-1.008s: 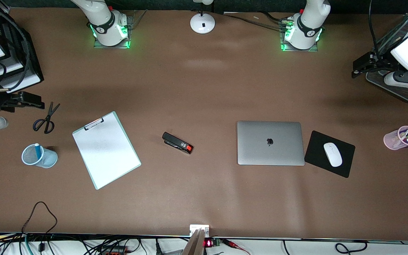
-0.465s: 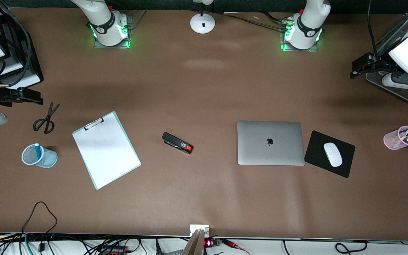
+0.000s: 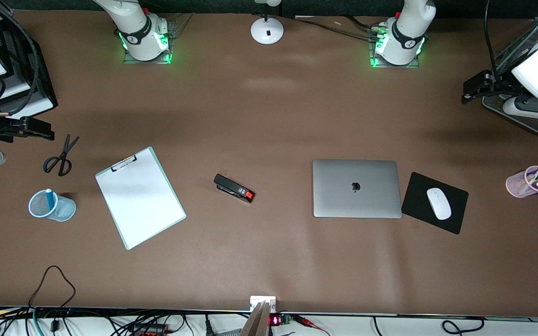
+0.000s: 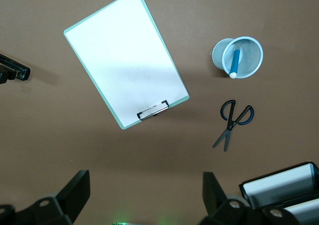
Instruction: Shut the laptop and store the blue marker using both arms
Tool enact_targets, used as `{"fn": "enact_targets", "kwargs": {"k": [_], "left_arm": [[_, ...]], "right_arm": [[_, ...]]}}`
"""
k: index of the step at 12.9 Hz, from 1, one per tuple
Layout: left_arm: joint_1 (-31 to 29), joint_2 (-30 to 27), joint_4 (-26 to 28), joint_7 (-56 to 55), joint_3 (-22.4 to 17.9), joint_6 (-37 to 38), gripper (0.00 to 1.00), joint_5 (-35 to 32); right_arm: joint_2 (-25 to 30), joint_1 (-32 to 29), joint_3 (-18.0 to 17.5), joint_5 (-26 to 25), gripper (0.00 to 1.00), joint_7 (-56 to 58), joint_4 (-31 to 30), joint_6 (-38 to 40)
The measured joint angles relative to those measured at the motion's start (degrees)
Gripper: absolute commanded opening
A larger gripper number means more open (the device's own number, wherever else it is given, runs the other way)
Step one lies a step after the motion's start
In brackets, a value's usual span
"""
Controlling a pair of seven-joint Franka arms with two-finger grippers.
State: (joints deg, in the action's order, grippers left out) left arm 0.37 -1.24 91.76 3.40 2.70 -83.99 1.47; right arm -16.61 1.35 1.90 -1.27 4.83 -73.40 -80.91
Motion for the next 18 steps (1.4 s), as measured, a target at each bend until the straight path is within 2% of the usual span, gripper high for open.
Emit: {"fn": "enact_targets", "kwargs": {"k": [3, 6, 13, 18], "left_arm": [[0.04, 0.12, -0.01, 0.00, 0.00, 0.00, 1.00, 0.00], [0.18, 0.18, -0.01, 0.00, 0.01, 0.00, 1.00, 0.00], [0.05, 0.19, -0.04, 0.00, -0.03, 0.00, 1.00, 0.06], [-0.11, 0.19, -0.14, 0.00, -0.07, 0.00, 1.00, 0.32]], "right_arm": [[0.83, -0.02, 0.34, -0.04, 1.00, -0.04, 0.35, -0.06], [4.51, -0.14, 0.49, -0.05, 1.00, -0.10, -0.92, -1.00], [13.57, -0.43, 0.59, -0.05, 1.00, -0.24, -16.33, -13.46], [16.73, -1.57, 1.43, -0.04, 1.00, -0.32, -18.54, -13.48]]}}
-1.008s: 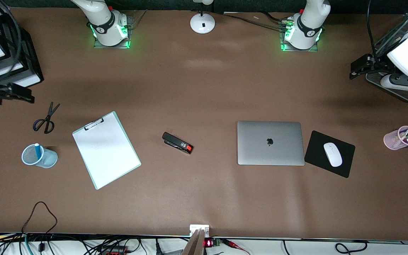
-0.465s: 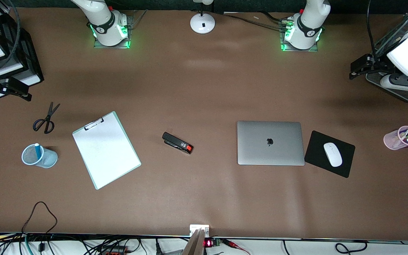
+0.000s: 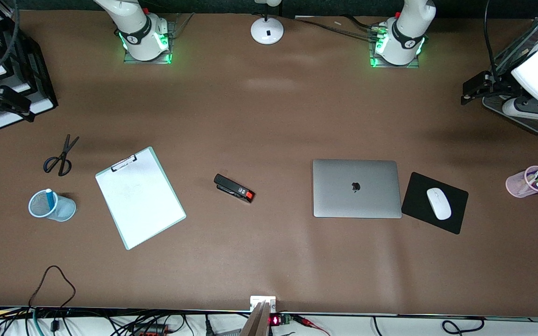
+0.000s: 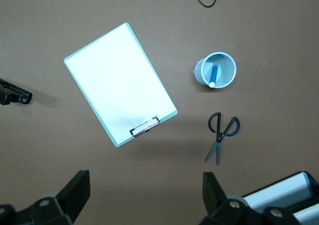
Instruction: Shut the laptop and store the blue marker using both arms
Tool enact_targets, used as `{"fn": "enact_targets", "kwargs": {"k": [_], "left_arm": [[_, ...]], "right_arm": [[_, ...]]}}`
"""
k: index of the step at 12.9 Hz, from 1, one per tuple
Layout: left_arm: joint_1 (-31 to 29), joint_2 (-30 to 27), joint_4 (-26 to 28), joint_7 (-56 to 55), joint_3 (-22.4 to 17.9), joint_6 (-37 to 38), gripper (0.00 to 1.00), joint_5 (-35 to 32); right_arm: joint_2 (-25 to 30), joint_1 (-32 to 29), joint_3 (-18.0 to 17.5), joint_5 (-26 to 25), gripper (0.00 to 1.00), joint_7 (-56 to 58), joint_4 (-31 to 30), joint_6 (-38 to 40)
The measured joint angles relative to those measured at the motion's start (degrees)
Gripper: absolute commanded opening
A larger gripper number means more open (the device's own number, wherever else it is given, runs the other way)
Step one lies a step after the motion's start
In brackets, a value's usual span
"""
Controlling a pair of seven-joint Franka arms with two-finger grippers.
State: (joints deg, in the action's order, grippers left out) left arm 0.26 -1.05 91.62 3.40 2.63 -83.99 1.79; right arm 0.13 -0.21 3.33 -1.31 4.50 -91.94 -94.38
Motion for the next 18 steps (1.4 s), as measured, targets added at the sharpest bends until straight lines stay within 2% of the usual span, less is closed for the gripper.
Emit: {"fn": "enact_targets", "kwargs": {"k": [8, 12, 18], "left_arm": [[-0.47, 0.08, -0.15, -0.01, -0.43, -1.25, 1.00, 0.04], [-3.41, 0.09, -0.15, 0.09, -0.57, -1.43, 1.00, 0.14], [-3.28, 0.55, -0.13, 0.09, -0.16, -1.41, 1.00, 0.14]], "right_arm": [[0.23, -0.26, 0.21, 0.34, 1.00, 0.00, 0.00, -0.16], [0.27, -0.15, -0.09, 0.49, 1.00, 0.00, 0.00, -0.15], [0.27, -0.09, -0.31, 1.88, 1.00, 0.00, 0.00, -0.11]]}}
